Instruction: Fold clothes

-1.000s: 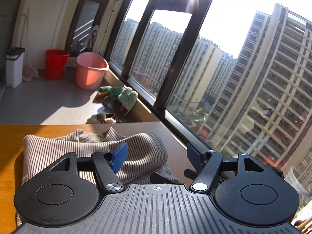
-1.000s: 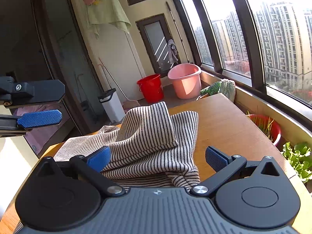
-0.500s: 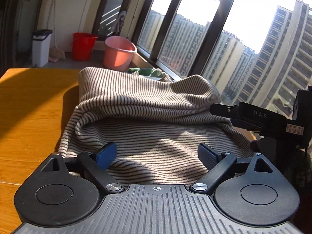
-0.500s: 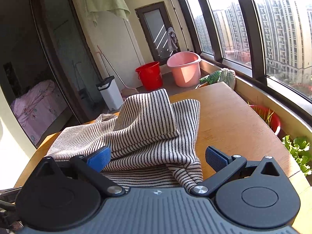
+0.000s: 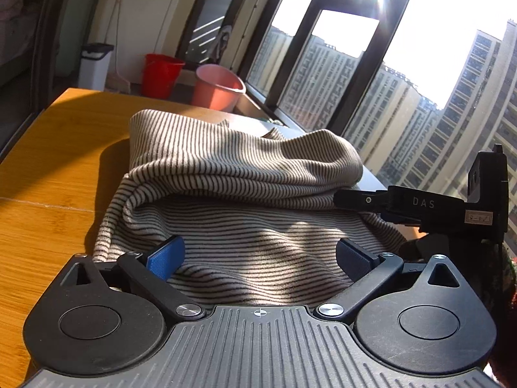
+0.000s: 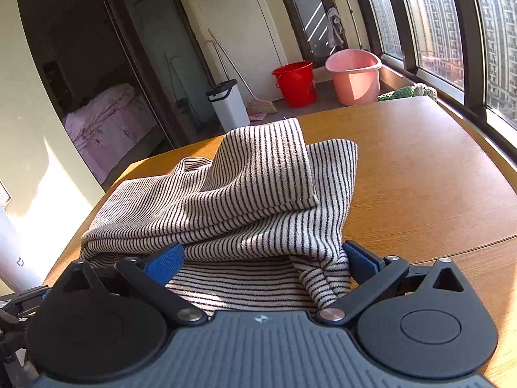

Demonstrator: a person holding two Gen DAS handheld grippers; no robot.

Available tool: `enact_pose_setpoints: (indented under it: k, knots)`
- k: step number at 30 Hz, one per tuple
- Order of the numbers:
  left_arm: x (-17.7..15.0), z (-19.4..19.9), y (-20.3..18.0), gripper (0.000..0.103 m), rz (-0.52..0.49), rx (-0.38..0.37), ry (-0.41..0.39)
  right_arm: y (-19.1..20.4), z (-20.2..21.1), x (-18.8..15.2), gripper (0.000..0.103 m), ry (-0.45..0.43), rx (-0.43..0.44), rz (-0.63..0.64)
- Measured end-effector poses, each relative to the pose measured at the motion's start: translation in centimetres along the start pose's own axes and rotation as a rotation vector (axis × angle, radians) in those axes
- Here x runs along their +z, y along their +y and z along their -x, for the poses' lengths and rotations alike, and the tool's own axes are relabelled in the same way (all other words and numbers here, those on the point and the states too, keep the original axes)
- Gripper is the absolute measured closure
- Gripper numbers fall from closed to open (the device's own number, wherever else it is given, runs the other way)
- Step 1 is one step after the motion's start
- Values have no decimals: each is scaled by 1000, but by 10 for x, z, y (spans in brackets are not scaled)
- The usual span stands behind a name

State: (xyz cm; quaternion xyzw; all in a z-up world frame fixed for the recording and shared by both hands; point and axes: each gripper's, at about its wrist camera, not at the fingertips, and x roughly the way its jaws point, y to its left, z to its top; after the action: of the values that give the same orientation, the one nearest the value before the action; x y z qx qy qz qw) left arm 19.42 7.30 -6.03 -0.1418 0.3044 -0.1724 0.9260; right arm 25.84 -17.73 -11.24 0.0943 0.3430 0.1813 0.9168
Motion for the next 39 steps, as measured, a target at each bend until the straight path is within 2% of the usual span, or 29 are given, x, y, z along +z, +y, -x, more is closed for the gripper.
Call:
enact_pose_setpoints:
  k: [2, 4, 5, 7, 8, 11, 14, 15, 17, 19, 21, 22, 24, 26, 31, 32, 34, 35, 38, 39]
  knots:
    - [2, 0, 0, 0, 4, 1, -1, 10, 3, 0, 0, 44, -19, 46]
    - [4, -2, 1, 0, 6, 2, -1, 11, 11, 3, 0, 64, -21, 29]
    - [4, -3, 1, 0, 7, 3, -1, 9, 19, 5, 1, 42, -28, 16]
    - [3, -4, 2, 0, 11, 0, -2, 3, 38, 14, 13, -44, -60, -10]
    - [2, -5, 3, 0, 15, -2, -2, -1, 46, 20, 23, -86, -84, -22]
    - [-1, -6, 3, 0, 22, -7, -2, -13, 47, 39, 44, -151, -105, -77]
    - [-6, -2, 6, 0, 26, -13, -4, -20, 25, 57, 45, -140, -62, -116]
    - [-7, -2, 7, 0, 28, -15, -4, -21, 14, 61, 58, -112, -44, -126]
    - [-7, -2, 7, 0, 32, -18, -5, -17, -4, 69, 90, -34, 0, -152]
    - [-7, -2, 8, 0, 37, -23, -7, 1, 7, 80, 93, -67, 53, -96]
    - [-7, -2, 8, 0, 44, -28, -8, 16, 34, 92, 95, -153, 88, -47]
    - [-7, -2, 9, 0, 46, -30, -8, 21, 51, 99, 99, -202, 98, -35]
    - [-7, -2, 9, 0, 50, -33, -8, 22, 77, 107, 100, -259, 83, -19]
    - [-7, -2, 9, 0, 52, -35, -8, 16, 84, 103, 100, -272, 6, 5]
    - [-6, -2, 8, 0, 56, -37, -9, -22, 51, 58, 96, -123, -283, 13]
    - [-6, -3, 8, 0, 55, -36, -9, -28, 47, 50, 95, -109, -312, 0]
    - [-5, -3, 8, 0, 53, -34, -8, -32, 50, 44, 94, -113, -259, -43]
    - [-5, -3, 8, 0, 53, -33, -7, -33, 52, 42, 89, -117, -224, -65]
    - [-5, -4, 6, 0, 46, -26, -5, -25, 52, 46, 50, -129, -94, -92]
    - [-5, -5, 5, 0, 41, -22, -4, -21, 49, 47, 46, -126, -72, -88]
